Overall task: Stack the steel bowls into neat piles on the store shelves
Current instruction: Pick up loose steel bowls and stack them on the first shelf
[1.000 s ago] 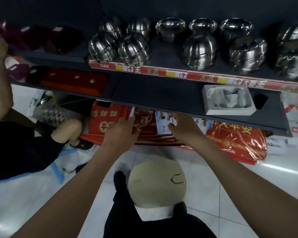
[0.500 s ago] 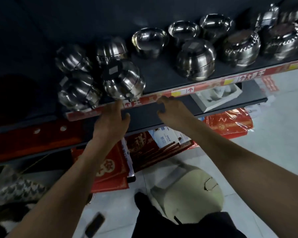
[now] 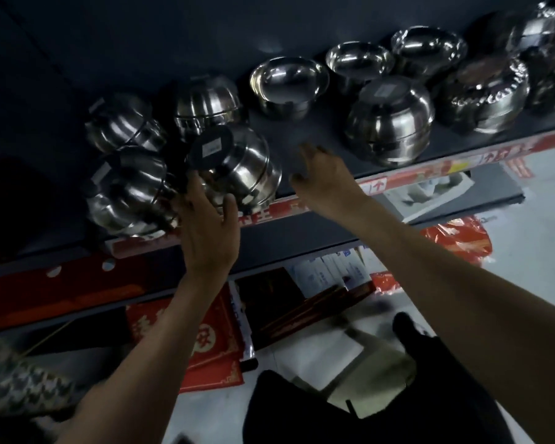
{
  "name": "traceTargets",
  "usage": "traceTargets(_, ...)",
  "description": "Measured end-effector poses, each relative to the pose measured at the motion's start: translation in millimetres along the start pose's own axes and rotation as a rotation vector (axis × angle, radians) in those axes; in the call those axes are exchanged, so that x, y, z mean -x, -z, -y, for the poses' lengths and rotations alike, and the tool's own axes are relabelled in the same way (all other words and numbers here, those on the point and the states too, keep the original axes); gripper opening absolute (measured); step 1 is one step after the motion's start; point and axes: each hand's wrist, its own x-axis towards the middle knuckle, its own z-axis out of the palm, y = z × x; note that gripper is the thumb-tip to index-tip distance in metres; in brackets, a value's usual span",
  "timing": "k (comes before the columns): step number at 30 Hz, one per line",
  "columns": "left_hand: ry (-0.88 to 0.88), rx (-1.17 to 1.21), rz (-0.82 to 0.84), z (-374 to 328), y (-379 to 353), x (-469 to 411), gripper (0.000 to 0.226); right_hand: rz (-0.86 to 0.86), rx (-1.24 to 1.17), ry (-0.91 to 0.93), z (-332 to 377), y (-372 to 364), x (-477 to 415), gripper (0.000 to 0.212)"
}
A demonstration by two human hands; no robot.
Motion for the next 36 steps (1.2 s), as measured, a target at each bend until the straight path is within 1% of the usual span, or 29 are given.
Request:
traceTargets(3,0.065,0.03,-0.19,-6.1,-23.8,-1.6,0.064,-0.006,-0.001,0.107,-22.1,-7.6,-30.8,0.046)
traceTargets(6,0.05,0.079,-0.404,-8.4,-48.0,-4.9,0.056,0.018,-0.061,0.262,-43.2,-14.1,-56.9,0.048)
traceTargets(9,0.062,0.18,-0.483,-5.8,-63.4,-4.6,0.05,-0.041,-0.107,0.406,-65.4,-18.0,-69.7,0.046)
traceTargets(12,0.039,0.267,-0.54,3.5,-71.4,-1.7,0.046,-0.058,-0.136,0.478,-82.4,-17.4,-71.7,0.043)
traceTargets(14,0.008,0.259,-0.521,12.9,-71.7,4.3,0.047,-0.056,-0.156,0.524,-92.1,-15.9,-63.5,0.042)
traceTargets(17,0.014,0.187,-0.427,13.6,-62.5,19.4,0.049,-0.096,-0.167,0.55,-97.6,-8.2,-42.1,0.04)
traceTargets(19,0.021,0.118,-0.368,8.4,-54.0,38.7,0.045,-0.061,-0.156,0.555,-98.6,-4.0,-21.3,0.041)
traceTargets(22,-0.009,-0.014,-0.303,-1.2,-40.9,58.2,0.053,-0.056,-0.109,0.589,-99.9,3.6,-2.6,0.04)
traceTargets(26,0.004,-0.077,-0.254,-5.7,-32.1,78.2,0.067,-0.064,-0.115,0.55,-99.5,2.1,13.3,0.044)
traceTargets(30,-0.007,-0.06,-0.258,-2.6,-29.9,80.8,0.065,-0.018,-0.136,0.535,-97.9,-5.9,21.5,0.043)
traceTargets(34,0.006,-0.009,-0.21,-0.1,-26.1,75.8,0.064,0.018,-0.15,0.543,-85.6,-5.9,20.2,0.042)
traceTargets(36,0.003,0.002,-0.179,-0.2,-24.3,66.7,0.065,0.023,-0.157,0.542,-78.5,-5.7,10.7,0.044)
